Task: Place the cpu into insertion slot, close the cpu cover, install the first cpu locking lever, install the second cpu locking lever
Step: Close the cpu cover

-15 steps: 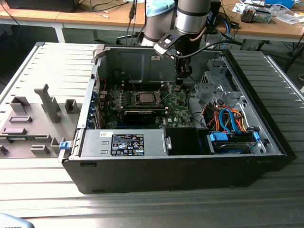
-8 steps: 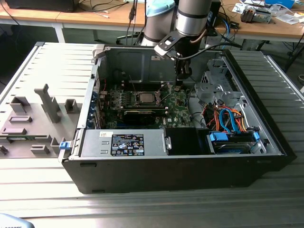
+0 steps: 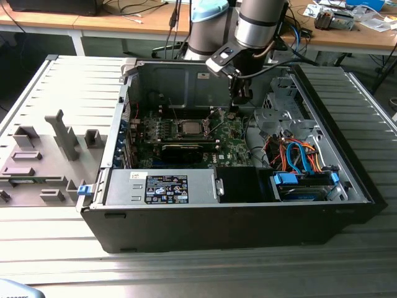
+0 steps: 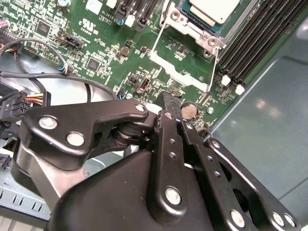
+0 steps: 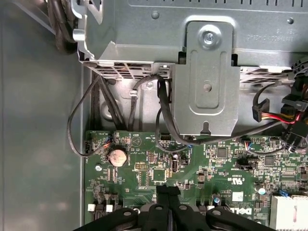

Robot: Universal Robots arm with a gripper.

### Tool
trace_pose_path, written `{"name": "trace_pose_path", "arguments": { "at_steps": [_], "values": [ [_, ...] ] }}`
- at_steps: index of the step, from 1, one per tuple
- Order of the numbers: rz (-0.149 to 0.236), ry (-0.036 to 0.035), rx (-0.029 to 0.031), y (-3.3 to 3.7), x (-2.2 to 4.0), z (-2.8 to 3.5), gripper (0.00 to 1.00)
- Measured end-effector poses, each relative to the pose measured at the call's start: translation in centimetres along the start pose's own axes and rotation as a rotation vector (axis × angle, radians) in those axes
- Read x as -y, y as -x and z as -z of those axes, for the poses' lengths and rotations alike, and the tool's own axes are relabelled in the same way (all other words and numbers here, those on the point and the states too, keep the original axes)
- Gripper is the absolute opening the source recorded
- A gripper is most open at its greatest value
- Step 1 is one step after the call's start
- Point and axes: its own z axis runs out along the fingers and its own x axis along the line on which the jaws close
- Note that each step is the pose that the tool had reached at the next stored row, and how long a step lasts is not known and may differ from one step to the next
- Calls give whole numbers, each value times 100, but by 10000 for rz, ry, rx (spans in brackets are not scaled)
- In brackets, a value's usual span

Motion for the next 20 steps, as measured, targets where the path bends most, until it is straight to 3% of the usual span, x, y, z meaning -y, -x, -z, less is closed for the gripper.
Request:
{"name": "trace_pose_path", "arguments": {
  "at_steps": [3,20],
  "values": [
    [6,-145,-6,-2,-31,-5,11],
    [4,-147,-6,-15,-87,-41,11]
  ]
}}
